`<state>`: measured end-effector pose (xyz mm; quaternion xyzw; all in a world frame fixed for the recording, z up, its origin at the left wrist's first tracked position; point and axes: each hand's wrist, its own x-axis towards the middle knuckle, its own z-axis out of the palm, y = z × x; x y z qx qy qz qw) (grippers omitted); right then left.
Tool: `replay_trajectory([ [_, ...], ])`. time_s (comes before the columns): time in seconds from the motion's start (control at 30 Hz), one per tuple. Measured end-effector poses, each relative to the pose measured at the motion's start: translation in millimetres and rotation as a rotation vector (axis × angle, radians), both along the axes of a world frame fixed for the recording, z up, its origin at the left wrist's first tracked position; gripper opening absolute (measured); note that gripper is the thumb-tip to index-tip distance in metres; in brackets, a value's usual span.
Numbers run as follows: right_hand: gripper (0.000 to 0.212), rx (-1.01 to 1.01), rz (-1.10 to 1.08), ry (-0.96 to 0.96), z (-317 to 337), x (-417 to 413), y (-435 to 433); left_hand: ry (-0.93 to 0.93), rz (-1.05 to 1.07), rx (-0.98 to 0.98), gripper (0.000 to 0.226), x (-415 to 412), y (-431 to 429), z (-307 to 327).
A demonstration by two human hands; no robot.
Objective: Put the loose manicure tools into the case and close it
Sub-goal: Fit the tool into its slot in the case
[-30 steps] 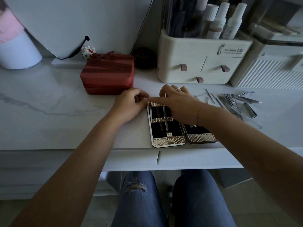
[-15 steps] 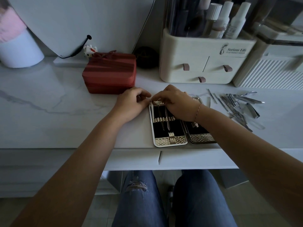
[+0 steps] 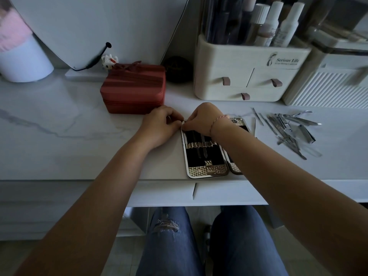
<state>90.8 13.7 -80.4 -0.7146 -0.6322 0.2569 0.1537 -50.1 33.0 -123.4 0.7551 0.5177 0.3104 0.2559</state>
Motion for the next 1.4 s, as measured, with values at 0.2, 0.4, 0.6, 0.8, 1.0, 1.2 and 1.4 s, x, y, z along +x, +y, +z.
replay_trajectory([
  [0.2,0.033,-0.018,-0.015,0.003,0,-2,2,0.015,0.009,0.000,0.010,1,-2,2],
  [0.4,0.041,-0.017,0.003,-0.031,-2,-2,-1,0.015,0.017,-0.009,0.008,2,-3,3],
  [0.6,0.046,0.013,-0.074,-0.054,-7,-3,2,0.005,0.023,-0.020,0.009,3,-6,5],
  [0.8,0.035,0.006,-0.120,-0.090,-10,-7,5,0.021,0.022,-0.024,0.010,3,-6,6],
  [1.0,0.035,0.021,-0.090,-0.198,-9,-9,3,0.014,0.021,-0.019,0.009,3,-6,6],
  [1.2,0.022,0.048,0.022,-0.318,-4,-7,-10,0.016,0.025,-0.013,0.008,3,-7,7],
  [1.4,0.030,0.265,0.242,-0.285,2,10,-30,0.009,0.024,-0.010,0.009,2,-8,6],
])
